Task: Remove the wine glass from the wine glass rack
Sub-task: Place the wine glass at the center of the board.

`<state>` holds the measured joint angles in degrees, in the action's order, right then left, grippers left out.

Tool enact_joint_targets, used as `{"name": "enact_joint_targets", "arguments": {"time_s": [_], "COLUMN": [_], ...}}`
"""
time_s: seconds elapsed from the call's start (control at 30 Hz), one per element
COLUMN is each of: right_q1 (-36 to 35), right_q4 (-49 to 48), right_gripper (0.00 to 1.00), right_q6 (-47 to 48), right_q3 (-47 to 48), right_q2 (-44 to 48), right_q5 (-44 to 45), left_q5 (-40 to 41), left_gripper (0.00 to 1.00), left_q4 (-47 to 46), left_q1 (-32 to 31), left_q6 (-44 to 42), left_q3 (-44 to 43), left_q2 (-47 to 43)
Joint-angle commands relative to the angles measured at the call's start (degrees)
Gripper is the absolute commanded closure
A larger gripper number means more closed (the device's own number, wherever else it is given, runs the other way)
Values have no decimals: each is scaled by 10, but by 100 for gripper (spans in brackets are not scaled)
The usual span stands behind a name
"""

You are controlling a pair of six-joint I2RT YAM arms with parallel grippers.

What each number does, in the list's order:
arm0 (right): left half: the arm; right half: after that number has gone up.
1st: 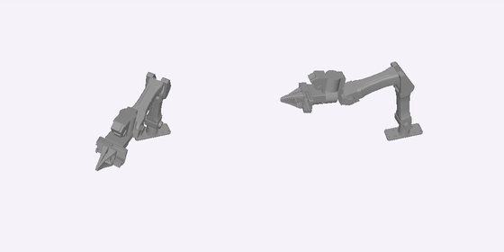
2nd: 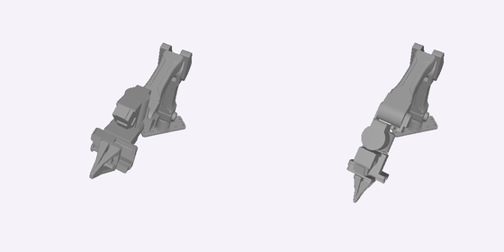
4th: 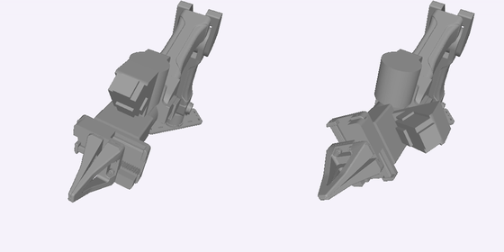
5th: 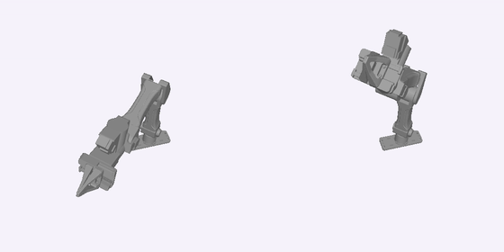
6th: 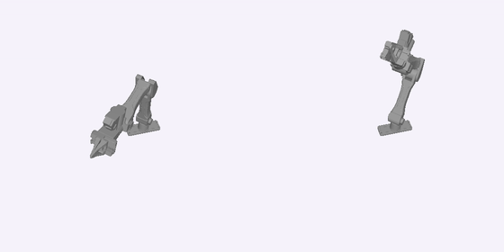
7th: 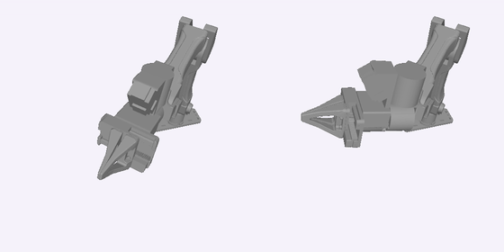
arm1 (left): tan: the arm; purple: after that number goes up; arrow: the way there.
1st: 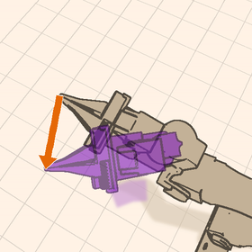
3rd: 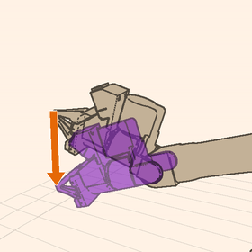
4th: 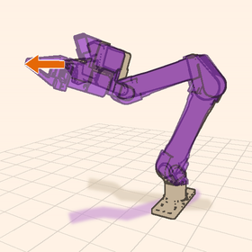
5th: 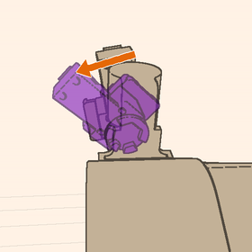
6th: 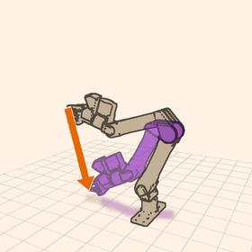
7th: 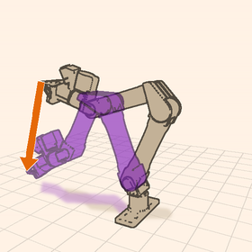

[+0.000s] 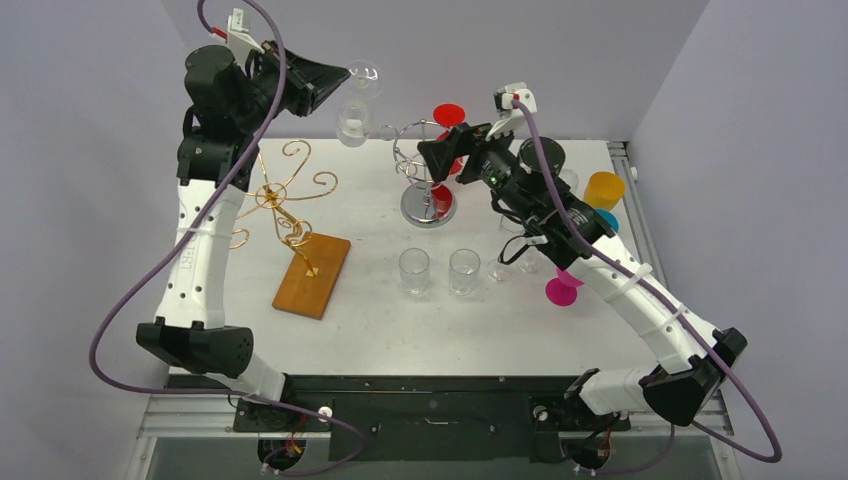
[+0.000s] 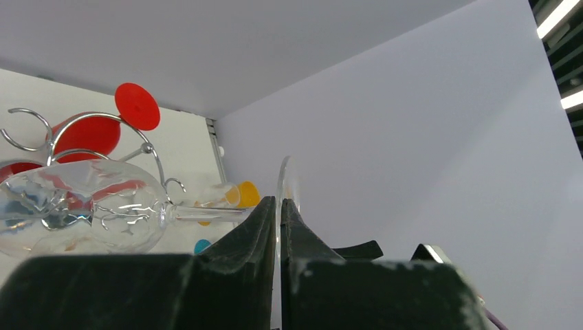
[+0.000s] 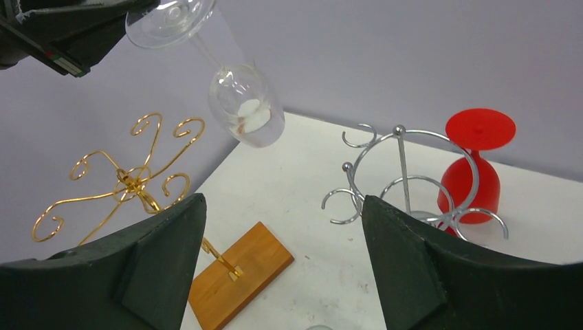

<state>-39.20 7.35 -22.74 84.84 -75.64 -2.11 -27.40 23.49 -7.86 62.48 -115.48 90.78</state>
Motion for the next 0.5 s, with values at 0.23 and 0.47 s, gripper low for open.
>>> {"name": "enact_joint_targets", "arguments": {"time_s": [0.23, 0.47], "right_q1": [-72, -81], "right_q4": [-269, -323], "right_gripper": [22, 23], "right_q6": [166, 172], "right_q3": [-69, -77], "right_q2": [-35, -57], "right_q5": [27, 5], "left_q5": [-38, -34], "left_gripper": [100, 100], "left_q4": [-79, -93], "left_q1": [-47, -92], "left_q6": [61, 79], "left_q3": [62, 87], "left_q2": [-92, -113]}}
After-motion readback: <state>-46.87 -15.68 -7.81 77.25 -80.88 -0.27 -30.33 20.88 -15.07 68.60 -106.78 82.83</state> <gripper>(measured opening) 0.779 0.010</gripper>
